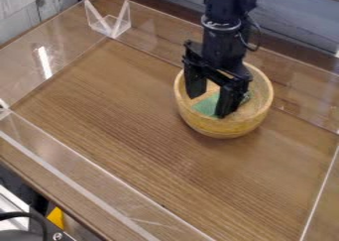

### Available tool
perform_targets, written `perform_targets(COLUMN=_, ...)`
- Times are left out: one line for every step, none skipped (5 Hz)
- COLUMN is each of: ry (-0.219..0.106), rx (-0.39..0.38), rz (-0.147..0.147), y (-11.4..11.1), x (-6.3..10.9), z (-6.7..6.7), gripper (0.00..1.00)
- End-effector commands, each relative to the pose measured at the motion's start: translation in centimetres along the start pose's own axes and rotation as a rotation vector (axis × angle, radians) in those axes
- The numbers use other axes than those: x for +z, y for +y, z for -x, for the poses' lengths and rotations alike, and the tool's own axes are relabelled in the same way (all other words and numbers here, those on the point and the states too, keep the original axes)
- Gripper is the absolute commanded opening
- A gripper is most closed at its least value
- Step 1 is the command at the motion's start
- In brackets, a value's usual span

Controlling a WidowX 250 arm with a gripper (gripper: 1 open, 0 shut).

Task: Remove the green block from inside the brown bowl and put it on the table

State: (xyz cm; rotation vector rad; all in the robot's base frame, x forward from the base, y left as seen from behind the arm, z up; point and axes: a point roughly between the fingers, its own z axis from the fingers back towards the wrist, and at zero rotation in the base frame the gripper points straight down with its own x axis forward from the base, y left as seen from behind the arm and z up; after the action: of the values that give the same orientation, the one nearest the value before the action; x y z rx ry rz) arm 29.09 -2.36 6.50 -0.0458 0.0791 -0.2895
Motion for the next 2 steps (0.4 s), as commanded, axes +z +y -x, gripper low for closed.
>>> perform_targets(ry=-0.028, rx=0.033, rz=0.001, y=-0.51, x=0.0, z=0.1, gripper=1.0)
perform_targets(ry=-0.036, rx=0.054, rz=0.003, y=-0.85, x=-0.73, z=0.2, gripper=1.0)
